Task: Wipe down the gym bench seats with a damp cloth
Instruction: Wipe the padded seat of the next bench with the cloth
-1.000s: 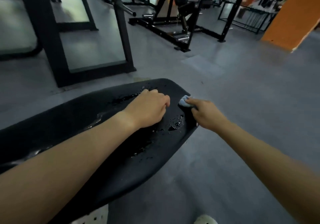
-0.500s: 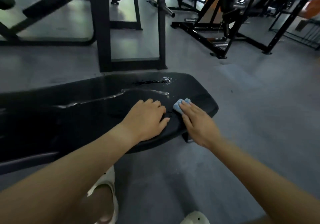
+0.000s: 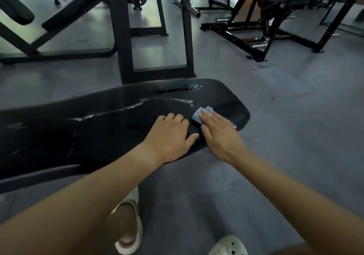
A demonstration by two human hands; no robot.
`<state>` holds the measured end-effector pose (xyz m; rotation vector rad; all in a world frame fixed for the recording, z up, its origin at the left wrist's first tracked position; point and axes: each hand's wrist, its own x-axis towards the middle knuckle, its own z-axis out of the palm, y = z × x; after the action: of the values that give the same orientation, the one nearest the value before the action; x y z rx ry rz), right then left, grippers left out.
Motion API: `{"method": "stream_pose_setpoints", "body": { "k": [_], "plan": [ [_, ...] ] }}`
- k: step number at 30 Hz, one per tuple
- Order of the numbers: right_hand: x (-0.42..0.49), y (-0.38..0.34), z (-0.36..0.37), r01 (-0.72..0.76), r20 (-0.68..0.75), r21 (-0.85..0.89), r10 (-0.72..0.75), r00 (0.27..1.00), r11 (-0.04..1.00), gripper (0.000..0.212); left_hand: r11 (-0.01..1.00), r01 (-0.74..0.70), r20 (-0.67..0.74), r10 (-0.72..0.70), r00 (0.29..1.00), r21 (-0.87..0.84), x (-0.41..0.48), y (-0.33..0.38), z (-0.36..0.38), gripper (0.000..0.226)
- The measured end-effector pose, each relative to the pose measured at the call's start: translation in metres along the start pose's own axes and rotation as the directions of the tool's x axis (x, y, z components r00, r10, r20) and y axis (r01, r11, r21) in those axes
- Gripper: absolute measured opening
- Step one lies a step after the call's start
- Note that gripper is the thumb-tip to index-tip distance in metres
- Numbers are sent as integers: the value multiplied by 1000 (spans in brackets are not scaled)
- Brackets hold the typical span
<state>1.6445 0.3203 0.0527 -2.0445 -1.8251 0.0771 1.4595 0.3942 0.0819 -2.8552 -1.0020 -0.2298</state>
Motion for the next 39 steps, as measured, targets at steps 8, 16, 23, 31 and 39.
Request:
{"method": "stream_pose_setpoints", "body": {
  "k": [8,16,23,31,39],
  "plan": [
    [10,52,-17,20,0,-41,-20,1000,999,51,1000,-12,2,12,1000,11,0,2,1,58],
    [12,38,-7,-201,-57,-45,198,979,979,70,997,-23,-15,24,1000,67,-2,6,2,62],
    [-14,15,-5,110,9,31,-111,994,993,56,1000,9,-41,-8,999,29,6,17,0,61],
    [-6,82,-19,-26,-146,8,27,989,1000,47,999,-8,-30,10,999,40,2,13,-1,59],
    [-24,17,25,-160,-312,85,179,933,983,57,998,-46,-53,48,997,42,4,11,1,60]
  ]
}}
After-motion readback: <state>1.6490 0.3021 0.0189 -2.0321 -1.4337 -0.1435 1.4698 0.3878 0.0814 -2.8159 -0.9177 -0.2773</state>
